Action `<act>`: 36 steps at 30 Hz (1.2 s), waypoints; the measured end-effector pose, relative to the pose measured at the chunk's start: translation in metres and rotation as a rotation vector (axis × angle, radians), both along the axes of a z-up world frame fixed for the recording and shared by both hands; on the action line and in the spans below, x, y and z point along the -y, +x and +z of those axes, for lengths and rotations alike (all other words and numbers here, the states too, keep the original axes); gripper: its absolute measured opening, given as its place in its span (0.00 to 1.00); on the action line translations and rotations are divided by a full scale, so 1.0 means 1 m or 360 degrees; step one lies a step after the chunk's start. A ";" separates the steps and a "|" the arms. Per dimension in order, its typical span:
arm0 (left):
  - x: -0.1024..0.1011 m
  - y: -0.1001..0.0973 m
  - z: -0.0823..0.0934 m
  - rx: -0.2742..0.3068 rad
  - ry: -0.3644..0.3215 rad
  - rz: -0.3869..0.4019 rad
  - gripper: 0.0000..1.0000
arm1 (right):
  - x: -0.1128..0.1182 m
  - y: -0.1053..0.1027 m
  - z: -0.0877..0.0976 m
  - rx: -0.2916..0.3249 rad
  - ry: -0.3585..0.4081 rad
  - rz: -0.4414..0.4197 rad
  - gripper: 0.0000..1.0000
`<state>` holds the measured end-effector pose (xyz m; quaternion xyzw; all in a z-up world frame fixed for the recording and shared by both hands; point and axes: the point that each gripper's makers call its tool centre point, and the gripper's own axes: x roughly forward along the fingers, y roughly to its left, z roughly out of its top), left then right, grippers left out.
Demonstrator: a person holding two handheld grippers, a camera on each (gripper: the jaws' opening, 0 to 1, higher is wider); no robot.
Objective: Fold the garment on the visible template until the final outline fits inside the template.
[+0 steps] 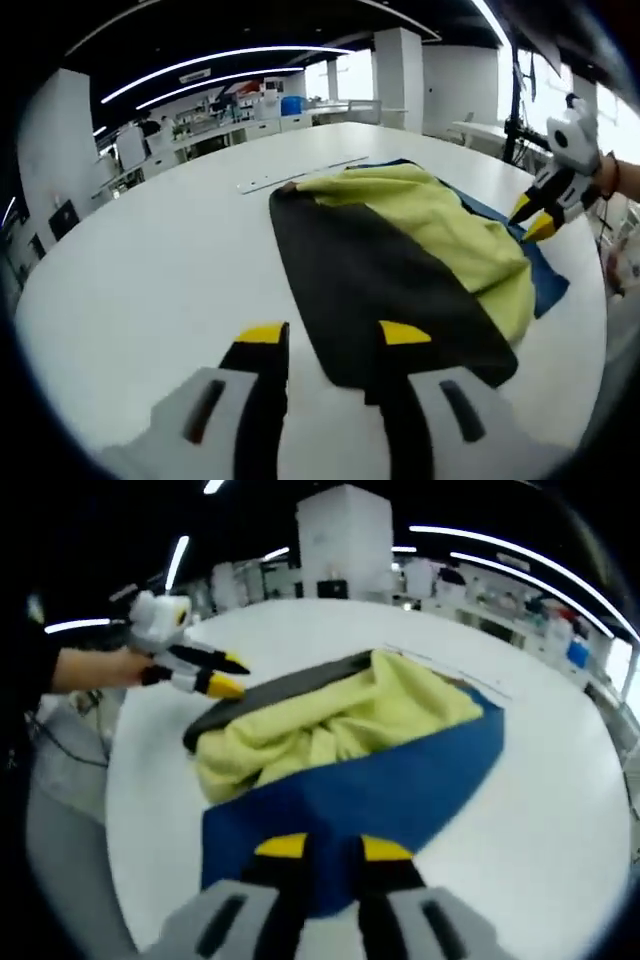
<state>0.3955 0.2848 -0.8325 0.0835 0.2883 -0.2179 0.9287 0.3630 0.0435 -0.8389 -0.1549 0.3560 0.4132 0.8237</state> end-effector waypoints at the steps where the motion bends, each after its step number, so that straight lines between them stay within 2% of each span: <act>1: 0.000 -0.002 -0.002 -0.0013 0.0024 -0.0003 0.30 | 0.001 0.000 -0.001 -0.0001 -0.0004 -0.0001 0.11; 3: -0.001 -0.003 -0.006 -0.0008 0.0061 -0.0015 0.29 | 0.003 0.001 -0.002 0.0010 -0.0019 -0.0017 0.08; 5: 0.001 -0.004 -0.004 0.0000 0.0026 -0.0008 0.26 | 0.005 0.001 -0.003 0.0021 -0.0042 -0.0015 0.00; 9: 0.001 -0.003 -0.005 -0.0006 0.0012 0.0004 0.22 | 0.008 -0.004 -0.011 0.0012 -0.0120 0.0018 0.00; 10: 0.001 -0.004 -0.006 -0.0013 0.0011 0.0010 0.20 | 0.007 -0.002 -0.010 0.0043 -0.0109 0.0021 0.00; 13: 0.001 -0.003 -0.008 -0.0021 -0.0026 0.0039 0.19 | 0.006 -0.004 -0.010 0.0031 -0.0120 0.0031 0.00; 16: 0.002 -0.004 -0.008 -0.0039 -0.0084 0.0077 0.17 | 0.003 -0.006 -0.009 0.0026 -0.0110 0.0045 0.05; 20: 0.000 -0.004 -0.008 -0.0048 -0.0078 0.0083 0.16 | 0.001 -0.006 -0.009 0.0056 -0.0142 0.0073 0.05; 22: -0.005 -0.002 -0.009 -0.0048 -0.0024 0.0098 0.11 | 0.000 -0.007 -0.009 0.0071 -0.0159 0.0100 0.03; 24: -0.004 0.000 -0.009 -0.0067 -0.0057 0.0101 0.10 | -0.003 -0.009 -0.010 0.0084 -0.0166 0.0106 0.00; 27: -0.003 0.000 -0.009 -0.0066 -0.0041 0.0093 0.08 | -0.003 -0.008 -0.011 0.0120 -0.0212 0.0109 0.00; 30: -0.003 0.002 -0.010 -0.0074 -0.0050 0.0119 0.00 | -0.003 -0.008 -0.010 0.0123 -0.0230 0.0091 0.00; 31: -0.003 0.003 -0.011 -0.0083 -0.0065 0.0151 0.00 | -0.003 -0.008 -0.010 0.0124 -0.0234 0.0086 0.00; 36: 0.001 0.003 -0.011 -0.0090 -0.0031 0.0138 0.00 | -0.002 -0.008 -0.011 0.0152 -0.0249 0.0091 0.00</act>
